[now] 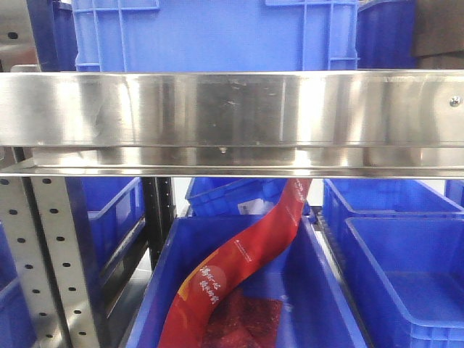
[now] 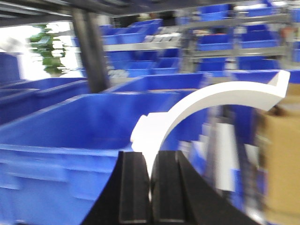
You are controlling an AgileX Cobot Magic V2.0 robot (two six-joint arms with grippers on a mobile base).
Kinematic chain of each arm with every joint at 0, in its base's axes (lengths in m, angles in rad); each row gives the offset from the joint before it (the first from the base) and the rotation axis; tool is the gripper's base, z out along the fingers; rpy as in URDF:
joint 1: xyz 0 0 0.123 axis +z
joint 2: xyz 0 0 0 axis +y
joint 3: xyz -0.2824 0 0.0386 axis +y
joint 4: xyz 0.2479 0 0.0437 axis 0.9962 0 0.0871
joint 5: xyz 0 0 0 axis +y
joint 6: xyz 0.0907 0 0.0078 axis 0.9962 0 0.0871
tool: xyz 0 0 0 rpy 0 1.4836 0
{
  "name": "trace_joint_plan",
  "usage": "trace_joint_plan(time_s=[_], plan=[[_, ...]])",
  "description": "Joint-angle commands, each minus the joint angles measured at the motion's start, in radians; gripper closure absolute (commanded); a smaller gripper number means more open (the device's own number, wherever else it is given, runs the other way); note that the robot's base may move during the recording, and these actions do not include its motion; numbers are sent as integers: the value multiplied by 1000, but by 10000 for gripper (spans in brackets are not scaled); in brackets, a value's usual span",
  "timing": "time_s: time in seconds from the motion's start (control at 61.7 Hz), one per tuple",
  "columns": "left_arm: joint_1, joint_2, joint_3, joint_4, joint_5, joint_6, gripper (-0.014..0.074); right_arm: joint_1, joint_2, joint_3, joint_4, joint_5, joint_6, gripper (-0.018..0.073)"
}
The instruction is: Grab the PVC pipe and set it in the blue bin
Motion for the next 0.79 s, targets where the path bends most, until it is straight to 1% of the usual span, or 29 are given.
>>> trace_joint_plan(time_s=[0.0,0.097,0.178,0.227,0.308,0.389,0.503,0.665,0.778], plan=[[-8,13,-12,11,-56,-2,707,50,42,-36,5,-64,-10,728],[-20,28,-12,12,-80,-2,707,107,90,-70,5,-75,-10,728],[-38,31,-13,38,-85,-2,707,121,127,-84,5,-96,-10,728],[-46,32,-13,65,-94,-2,707,123,148,-92,5,-112,-10,728],[-63,33,-13,82,-131,-2,707,123,177,-106,5,-139,-10,728],[-67,50,-24,82,-161,-2,707,123,205,-123,5,-151,-10,728],[-67,80,-50,77,-114,-2,707,123,239,-149,5,-148,-10,728],[-67,114,-52,77,-163,-2,707,123,293,-191,-19,-169,-10,728],[-67,134,-52,84,-170,-2,707,123,336,-216,-32,-190,-10,728]])
